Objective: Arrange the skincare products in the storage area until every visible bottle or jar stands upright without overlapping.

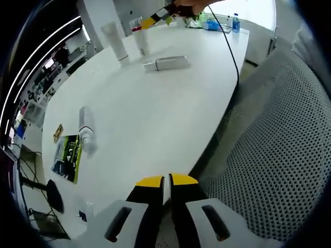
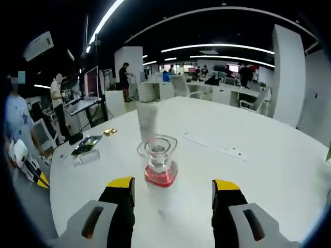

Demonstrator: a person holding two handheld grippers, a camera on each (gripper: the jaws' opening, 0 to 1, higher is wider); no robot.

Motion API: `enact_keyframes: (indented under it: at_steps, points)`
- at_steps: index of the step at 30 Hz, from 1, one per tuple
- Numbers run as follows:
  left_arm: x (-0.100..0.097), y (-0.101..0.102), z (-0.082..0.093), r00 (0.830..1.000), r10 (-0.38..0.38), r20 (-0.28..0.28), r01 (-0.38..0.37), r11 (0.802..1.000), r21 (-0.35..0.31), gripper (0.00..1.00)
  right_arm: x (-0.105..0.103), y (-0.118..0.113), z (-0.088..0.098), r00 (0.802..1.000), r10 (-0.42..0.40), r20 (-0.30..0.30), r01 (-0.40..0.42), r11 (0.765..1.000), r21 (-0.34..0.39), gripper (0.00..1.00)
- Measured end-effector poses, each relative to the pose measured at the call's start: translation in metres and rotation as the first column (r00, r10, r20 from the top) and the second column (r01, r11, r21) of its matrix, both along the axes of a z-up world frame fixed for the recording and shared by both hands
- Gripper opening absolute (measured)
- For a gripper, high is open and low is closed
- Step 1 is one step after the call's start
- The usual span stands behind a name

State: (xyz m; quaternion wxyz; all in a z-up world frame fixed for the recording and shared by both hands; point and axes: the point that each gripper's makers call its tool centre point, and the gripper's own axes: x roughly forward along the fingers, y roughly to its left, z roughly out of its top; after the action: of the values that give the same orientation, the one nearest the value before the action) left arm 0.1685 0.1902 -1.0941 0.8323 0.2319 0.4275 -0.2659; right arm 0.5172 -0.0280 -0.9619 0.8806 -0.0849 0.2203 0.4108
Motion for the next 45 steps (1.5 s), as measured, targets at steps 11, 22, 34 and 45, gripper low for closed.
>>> enact_keyframes:
  at_steps: [11,22,34,45]
  points:
    - [-0.001,-0.005,0.003,1.000,-0.027,0.013,0.027,1.000,-0.001,0.00,0.013,0.023,0.068,0.992,0.101,0.070,-0.101,0.995,0.001,0.59]
    - [0.002,-0.001,0.004,1.000,-0.016,0.025,0.015,1.000,0.009,0.00,0.014,0.005,-0.036,0.974,0.091,-0.207,-0.107,0.992,-0.070,0.58]
    - [0.004,0.000,0.007,0.999,-0.005,0.045,0.005,1.000,0.006,0.00,-0.005,0.032,-0.067,0.962,0.190,-0.196,-0.203,0.978,-0.047,0.43]
    - [0.005,0.000,0.007,0.999,-0.007,0.044,0.007,1.000,0.007,0.00,0.001,0.038,-0.065,0.974,0.160,-0.162,-0.173,0.982,-0.070,0.27]
